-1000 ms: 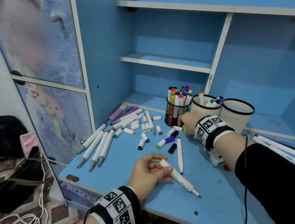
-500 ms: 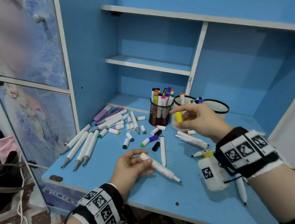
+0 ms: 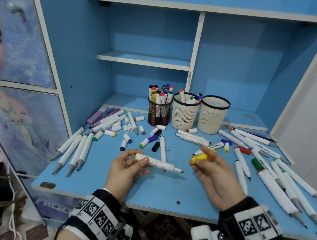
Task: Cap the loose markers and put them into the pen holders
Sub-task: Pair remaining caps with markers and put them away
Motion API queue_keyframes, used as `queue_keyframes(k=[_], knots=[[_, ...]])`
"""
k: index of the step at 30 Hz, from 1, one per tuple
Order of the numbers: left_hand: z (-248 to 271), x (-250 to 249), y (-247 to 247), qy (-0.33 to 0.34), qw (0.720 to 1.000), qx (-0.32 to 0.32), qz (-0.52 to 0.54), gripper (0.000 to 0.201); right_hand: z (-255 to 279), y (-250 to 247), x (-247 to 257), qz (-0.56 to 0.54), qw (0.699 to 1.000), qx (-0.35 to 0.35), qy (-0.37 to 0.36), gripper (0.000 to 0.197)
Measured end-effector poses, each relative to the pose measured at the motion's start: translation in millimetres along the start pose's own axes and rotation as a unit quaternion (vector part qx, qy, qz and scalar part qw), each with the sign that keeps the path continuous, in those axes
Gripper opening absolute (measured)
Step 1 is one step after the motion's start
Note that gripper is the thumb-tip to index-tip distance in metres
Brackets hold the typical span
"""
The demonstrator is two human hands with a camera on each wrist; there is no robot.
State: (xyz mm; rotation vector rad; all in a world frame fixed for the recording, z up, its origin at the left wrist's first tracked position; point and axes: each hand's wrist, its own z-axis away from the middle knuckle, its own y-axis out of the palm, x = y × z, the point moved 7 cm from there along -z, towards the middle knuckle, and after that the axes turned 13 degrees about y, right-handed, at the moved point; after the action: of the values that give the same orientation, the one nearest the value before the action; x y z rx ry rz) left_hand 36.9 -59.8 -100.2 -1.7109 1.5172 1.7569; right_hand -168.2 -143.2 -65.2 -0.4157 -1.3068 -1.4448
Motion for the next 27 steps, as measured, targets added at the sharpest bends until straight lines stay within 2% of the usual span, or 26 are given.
queue_keyframes(k=[3,7,11,14,20,24,25,27], knots=[[0.8,0.1,-0.7,0.005,1.000,-0.007,-0.008,0.015,-2.9,-7.6,-24.8,-0.085,0.996,-0.016,0.022,0.029],[1.3,0.2,-1.8,0.014,1.000,-0.016,-0.020,0.014,0.3,-7.5,-44.7,-0.126,0.992,-0.010,0.017,0.025],[1.7,0.6,0.0,0.018,0.999,-0.003,-0.038,0.014,3.1,-7.3,-43.6,-0.097,0.995,0.003,-0.023,0.024],[2.6,1.3,0.0,0.018,0.999,0.004,-0.043,0.012,4.0,-5.6,-44.0,-0.061,0.998,0.015,-0.024,0.022],[4.2,0.7,-1.3,0.025,0.998,0.009,-0.060,0.009,4.9,-9.8,-45.7,-0.081,0.996,0.031,-0.023,0.020],[3.7,1.5,-2.5,0.027,0.998,-0.001,-0.059,0.010,5.7,-12.0,-47.1,-0.077,0.996,0.021,-0.046,0.021],[3.8,1.2,-3.0,0.028,0.998,-0.003,-0.057,0.010,6.4,-12.7,-46.8,-0.071,0.996,0.016,-0.056,0.023],[4.4,0.6,-2.1,0.028,0.998,0.003,-0.053,0.010,7.3,-13.0,-46.9,-0.059,0.995,0.021,-0.072,0.049]])
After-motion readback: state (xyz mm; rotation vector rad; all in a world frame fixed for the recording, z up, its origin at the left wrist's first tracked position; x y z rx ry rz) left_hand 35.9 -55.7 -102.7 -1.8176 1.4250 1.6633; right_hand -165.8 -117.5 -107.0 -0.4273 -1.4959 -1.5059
